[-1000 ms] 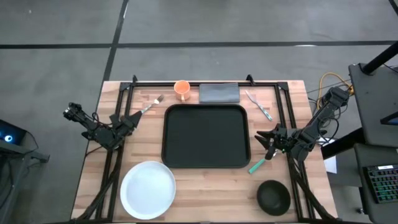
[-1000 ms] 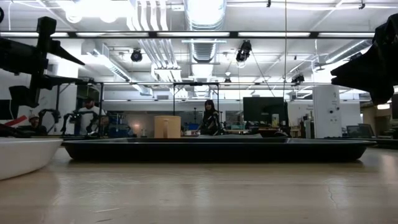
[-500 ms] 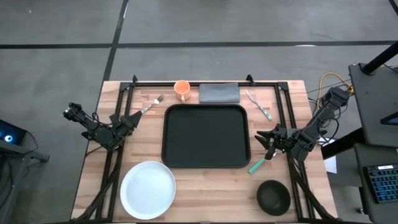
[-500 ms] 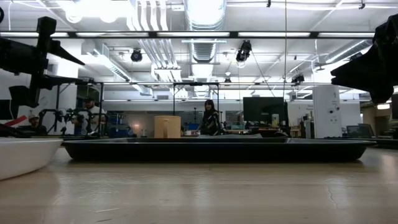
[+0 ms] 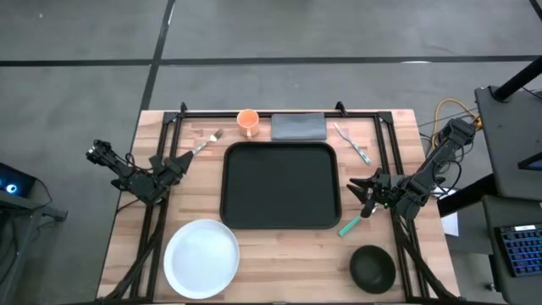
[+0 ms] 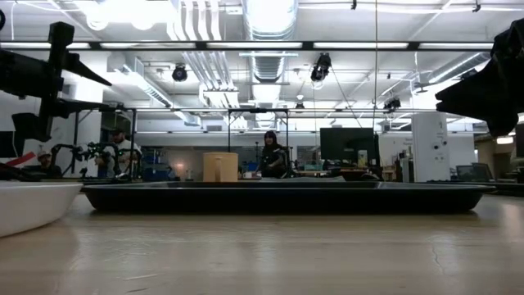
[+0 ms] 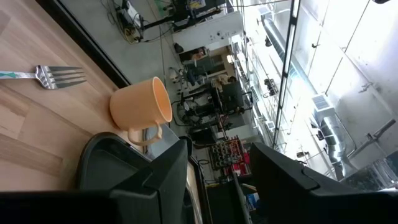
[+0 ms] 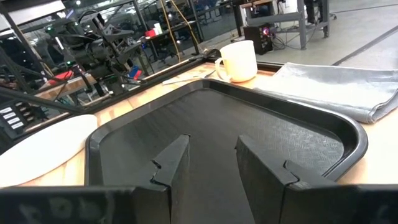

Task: Set up tray
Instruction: Put the orange mug on the black serving tray

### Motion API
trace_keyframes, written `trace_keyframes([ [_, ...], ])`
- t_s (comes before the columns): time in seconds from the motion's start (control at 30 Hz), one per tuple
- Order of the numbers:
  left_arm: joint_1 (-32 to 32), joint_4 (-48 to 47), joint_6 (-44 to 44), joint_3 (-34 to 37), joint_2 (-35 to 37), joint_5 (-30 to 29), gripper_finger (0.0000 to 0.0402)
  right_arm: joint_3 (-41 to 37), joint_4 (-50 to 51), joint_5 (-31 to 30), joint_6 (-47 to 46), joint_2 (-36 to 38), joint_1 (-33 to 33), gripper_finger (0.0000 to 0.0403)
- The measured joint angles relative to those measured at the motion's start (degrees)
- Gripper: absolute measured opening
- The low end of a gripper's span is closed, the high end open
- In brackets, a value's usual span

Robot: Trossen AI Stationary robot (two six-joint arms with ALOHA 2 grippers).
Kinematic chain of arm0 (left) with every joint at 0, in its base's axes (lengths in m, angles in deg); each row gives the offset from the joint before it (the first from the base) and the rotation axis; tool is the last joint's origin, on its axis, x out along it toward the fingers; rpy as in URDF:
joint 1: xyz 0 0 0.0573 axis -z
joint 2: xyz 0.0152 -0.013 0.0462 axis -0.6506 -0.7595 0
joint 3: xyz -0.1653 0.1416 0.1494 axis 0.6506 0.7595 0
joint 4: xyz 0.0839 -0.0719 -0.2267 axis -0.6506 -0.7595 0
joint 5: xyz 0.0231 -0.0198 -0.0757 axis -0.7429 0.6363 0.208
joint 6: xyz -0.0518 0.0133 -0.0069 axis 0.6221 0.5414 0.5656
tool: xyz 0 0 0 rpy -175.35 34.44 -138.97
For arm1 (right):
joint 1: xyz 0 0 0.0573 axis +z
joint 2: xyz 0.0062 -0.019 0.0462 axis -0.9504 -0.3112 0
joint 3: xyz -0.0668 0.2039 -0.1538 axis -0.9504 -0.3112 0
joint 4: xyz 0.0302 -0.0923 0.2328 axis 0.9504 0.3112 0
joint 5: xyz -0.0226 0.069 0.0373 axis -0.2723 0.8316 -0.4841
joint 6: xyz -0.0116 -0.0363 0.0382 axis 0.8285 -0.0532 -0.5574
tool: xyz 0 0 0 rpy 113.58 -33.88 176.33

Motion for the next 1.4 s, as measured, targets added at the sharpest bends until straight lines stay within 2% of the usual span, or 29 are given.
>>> trace_keyframes([
  [0.63, 0.0, 0.0, -2.5, 0.0, -1.5, 0.0, 0.0156, 0.0, 0.1, -0.1, 0.4, 0.0, 0.0, 0.0123],
  [0.8, 0.0, 0.0, -2.5, 0.0, -2.7, 0.0, 0.0156, 0.0, 0.2, -2.5, 3.1, 0.0, -0.3, 0.0123],
  [0.93, 0.0, 0.0, -2.6, 0.0, -3.2, 0.0, 0.0156, 0.0, 1.0, -3.5, 5.8, 0.0, -2.1, 0.0123],
  [1.07, 0.0, 0.0, -2.6, 0.0, -3.3, 0.0, 0.0156, 0.0, 2.8, -6.5, 4.1, 0.0, -5.1, 0.0123],
  [1.17, 0.0, 0.0, -2.2, 0.0, -3.3, 0.3, 0.0156, 0.0, 3.7, -5.1, 2.8, 0.0, -7.5, 0.0123],
  [1.27, 0.0, 0.4, -0.9, 0.0, -3.3, 3.9, 0.0156, 0.1, 3.6, -1.3, 3.5, 0.0, -9.3, 0.0123],
  [1.4, 0.0, 2.4, 0.0, 0.0, -3.3, 12.6, 0.0156, 0.1, 3.3, 0.1, 5.4, -0.1, -10.2, 0.0123],
])
